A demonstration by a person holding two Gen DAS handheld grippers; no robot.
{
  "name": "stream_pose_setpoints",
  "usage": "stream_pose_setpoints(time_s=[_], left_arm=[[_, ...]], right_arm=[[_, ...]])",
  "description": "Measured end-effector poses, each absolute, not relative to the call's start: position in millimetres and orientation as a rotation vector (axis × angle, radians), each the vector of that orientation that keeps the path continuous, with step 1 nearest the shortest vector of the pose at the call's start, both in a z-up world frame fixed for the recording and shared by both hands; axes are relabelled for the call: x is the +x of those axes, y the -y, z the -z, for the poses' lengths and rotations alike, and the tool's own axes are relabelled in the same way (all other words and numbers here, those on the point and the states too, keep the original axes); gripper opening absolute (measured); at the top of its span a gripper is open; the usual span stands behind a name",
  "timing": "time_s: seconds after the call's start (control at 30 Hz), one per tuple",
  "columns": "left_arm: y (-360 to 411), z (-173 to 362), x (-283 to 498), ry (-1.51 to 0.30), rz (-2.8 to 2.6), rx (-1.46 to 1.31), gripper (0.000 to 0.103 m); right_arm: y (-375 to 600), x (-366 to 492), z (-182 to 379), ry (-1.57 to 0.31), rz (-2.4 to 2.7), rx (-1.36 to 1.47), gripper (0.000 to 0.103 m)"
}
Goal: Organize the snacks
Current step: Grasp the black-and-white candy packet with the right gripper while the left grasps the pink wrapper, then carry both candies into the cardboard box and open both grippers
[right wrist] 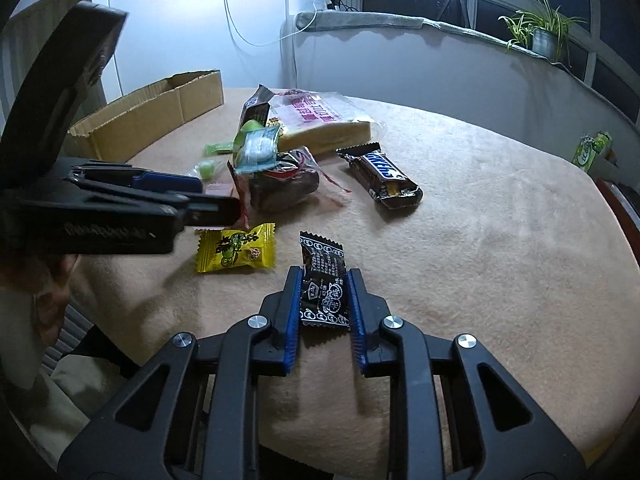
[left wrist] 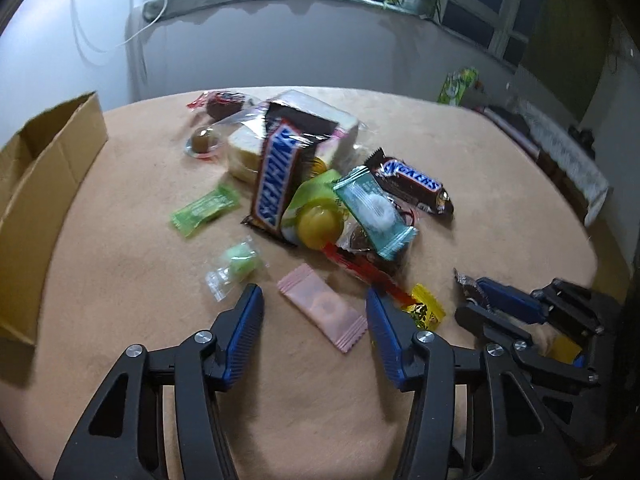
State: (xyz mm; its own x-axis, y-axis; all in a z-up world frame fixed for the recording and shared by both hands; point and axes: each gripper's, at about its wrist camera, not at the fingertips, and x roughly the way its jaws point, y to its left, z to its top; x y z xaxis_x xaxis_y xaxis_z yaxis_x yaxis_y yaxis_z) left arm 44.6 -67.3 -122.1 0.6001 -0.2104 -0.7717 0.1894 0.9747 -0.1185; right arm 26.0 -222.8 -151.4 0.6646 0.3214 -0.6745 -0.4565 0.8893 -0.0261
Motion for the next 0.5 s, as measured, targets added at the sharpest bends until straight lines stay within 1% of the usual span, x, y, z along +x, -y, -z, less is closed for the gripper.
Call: stream_pose_setpoints(time_s=[0.03,0.07,0.1,0.13,0.17,0.5], left_arm=[[72.0,122.9,44.0,-0.894,0.226,0.008,0.049],[73.9,123.3,43.1,-0.891,0.22,0.027,0.037],[74.5,123.6,42.8,-0.885,0.212,0.045,0.031],[73.3,123.3,43.1,-0.883,0.211,0.048,0.022],[70.3,122.8,43.8,-0.885,0.213,0.041,0.018],[62.1,116.3,41.3,-0.864,0.241,-0.001,0.006]], right_arm=[[223.3,26.0,151.3,-0.719,-0.445,-0.199,0.022],[224.1,25.7,151.3,-0.719,-0.446,-0.197,0.022],[225.0,25.6,151.2,-0.718,-0.448,-0.193,0.022],[225.6,25.8,151.1,-0.718,-0.45,-0.189,0.022],[226.3,25.9,151.2,-0.717,-0.451,-0.187,0.022],[232.8,29.4,145.2,-0.701,-0.431,-0.132,0.022]])
